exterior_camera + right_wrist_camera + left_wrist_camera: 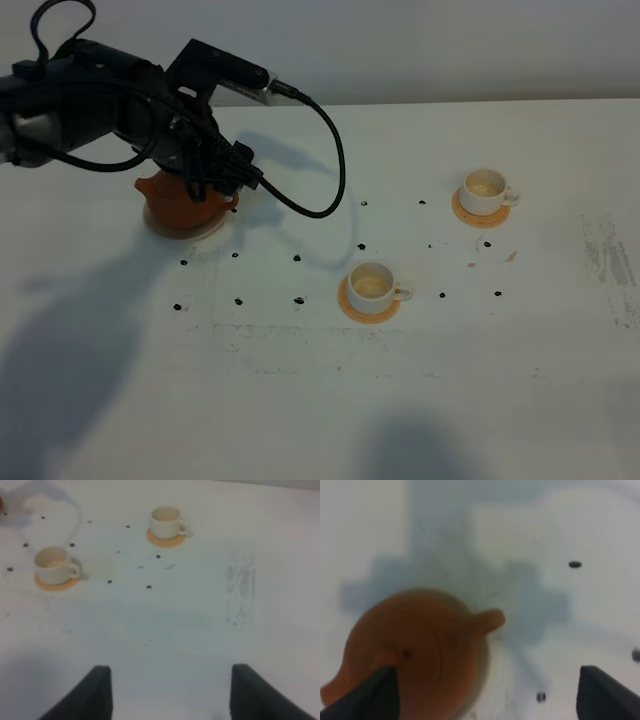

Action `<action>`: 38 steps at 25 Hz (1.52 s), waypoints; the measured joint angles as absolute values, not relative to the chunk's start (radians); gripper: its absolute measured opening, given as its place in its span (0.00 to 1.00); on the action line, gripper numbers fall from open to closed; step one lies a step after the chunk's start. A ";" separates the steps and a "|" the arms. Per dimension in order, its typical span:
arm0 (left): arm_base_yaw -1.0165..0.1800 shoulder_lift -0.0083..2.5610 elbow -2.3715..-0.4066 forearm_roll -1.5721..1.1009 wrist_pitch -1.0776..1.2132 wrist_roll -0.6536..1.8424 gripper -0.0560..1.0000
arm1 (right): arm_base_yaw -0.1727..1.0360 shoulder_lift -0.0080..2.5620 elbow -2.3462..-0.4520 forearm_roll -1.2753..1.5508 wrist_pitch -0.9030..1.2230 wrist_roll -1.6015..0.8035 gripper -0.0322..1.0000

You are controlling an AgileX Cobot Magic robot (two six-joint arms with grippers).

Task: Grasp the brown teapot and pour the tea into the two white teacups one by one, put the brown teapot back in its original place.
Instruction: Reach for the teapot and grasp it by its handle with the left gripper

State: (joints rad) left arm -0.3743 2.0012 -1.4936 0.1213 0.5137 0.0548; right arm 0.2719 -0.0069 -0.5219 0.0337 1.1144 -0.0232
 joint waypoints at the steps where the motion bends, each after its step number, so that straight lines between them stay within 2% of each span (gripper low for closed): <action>1: -0.374 2.009 -1.509 0.121 0.515 0.055 0.70 | 0.272 -0.007 -0.522 0.025 1.114 -0.018 0.51; 10: -0.374 2.030 -1.561 0.121 0.493 0.061 0.70 | 0.255 -0.007 -0.522 0.028 1.114 0.000 0.51; 15: -0.376 2.047 -1.575 0.121 0.488 0.062 0.70 | 0.088 -0.007 -0.522 0.053 1.114 0.000 0.51; 19: -0.377 2.071 -1.596 0.121 0.495 0.062 0.70 | 0.018 -0.007 -0.522 0.057 1.114 0.000 0.51; 38: -0.397 2.078 -1.600 0.101 0.530 0.066 0.70 | 0.011 -0.007 -0.522 0.058 1.114 0.000 0.51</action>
